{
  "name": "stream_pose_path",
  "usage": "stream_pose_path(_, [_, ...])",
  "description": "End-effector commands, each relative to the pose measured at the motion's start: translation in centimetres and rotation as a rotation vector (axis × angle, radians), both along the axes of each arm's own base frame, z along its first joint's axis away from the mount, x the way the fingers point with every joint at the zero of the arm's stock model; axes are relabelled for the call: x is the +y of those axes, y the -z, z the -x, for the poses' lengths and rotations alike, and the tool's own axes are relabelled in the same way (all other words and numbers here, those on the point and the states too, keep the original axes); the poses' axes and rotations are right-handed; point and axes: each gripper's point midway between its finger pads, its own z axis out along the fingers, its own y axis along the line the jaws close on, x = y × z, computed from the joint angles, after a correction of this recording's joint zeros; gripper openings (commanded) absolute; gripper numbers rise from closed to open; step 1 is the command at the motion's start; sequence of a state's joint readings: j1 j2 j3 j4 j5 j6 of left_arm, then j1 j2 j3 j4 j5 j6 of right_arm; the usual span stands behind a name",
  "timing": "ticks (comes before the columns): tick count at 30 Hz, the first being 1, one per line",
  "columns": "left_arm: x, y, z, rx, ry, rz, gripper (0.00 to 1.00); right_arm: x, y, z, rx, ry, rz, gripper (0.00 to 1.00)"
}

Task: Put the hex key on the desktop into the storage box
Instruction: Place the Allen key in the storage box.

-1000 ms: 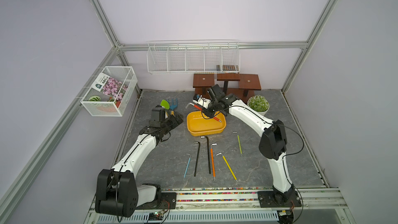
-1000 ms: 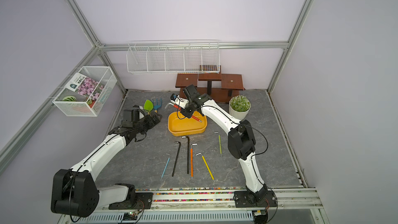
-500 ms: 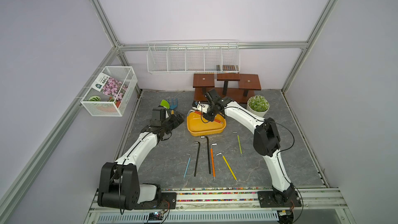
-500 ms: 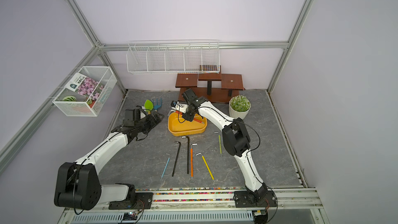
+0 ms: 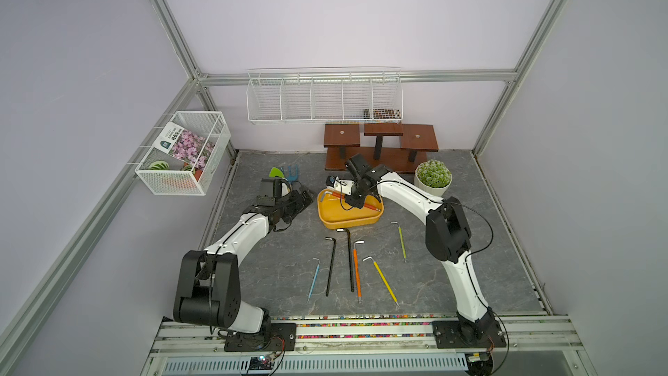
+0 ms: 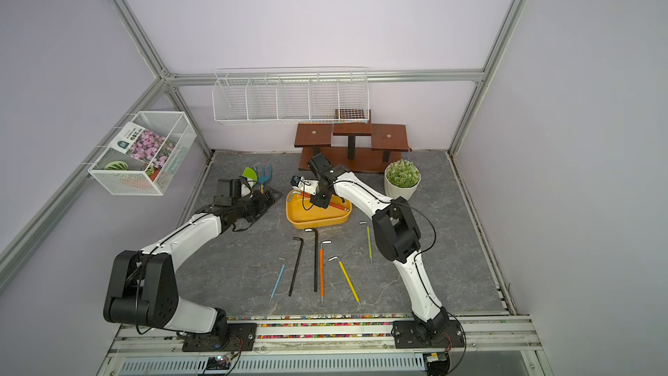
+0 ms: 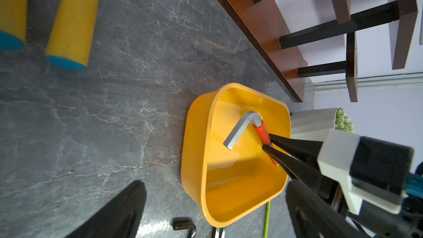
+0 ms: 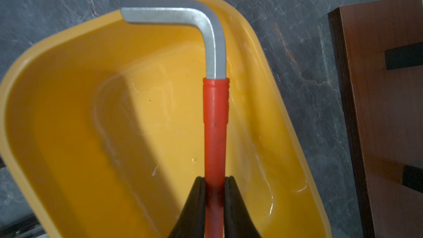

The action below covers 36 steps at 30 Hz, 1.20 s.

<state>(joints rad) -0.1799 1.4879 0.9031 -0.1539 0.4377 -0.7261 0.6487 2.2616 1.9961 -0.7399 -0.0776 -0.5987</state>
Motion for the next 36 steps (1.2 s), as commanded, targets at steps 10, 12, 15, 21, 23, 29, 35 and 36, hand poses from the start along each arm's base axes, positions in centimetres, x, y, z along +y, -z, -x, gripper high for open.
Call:
stream_pose_path(10, [-1.8, -1.2, -1.3, -0.027, 0.043, 0.03, 1.0, -1.9, 0.1, -0.9, 0.008, 0.101, 0.039, 0.02])
stream_pose_path(12, [-2.2, -0.9, -1.2, -0.02, 0.049, 0.027, 1.0, -2.1, 0.1, -1.0, 0.002, 0.113, 0.049, 0.08])
stream_pose_path(15, [-2.7, -0.5, -1.0, -0.008, 0.059, 0.025, 1.0, -2.2, 0.0, -0.9, 0.005, 0.127, 0.047, 0.17])
stream_pose_path(21, [-3.8, 0.1, -0.6, 0.007, 0.07, 0.024, 1.0, -2.1, -1.3, -1.3, -0.024, 0.167, 0.005, 0.4])
stream_pose_path(23, [-4.2, 0.0, -0.5, 0.007, 0.077, 0.024, 1.0, -1.9, -2.2, -1.4, -0.035, 0.178, -0.024, 0.51])
stream_pose_path(29, [-4.8, -0.1, 0.0, 0.008, 0.093, 0.022, 0.98, -1.8, -6.8, -1.9, -0.104, 0.27, -0.154, 0.6])
stream_pose_path(35, [-5.5, 1.4, 1.2, 0.044, 0.134, 0.026, 0.91, -3.9, -11.7, -2.2, -0.145, 0.469, -0.286, 0.62])
stream_pose_path(36, [-5.7, 1.6, 1.5, 0.053, 0.144, 0.027, 0.91, -4.2, -12.1, -1.9, -0.136, 0.491, -0.298, 0.62])
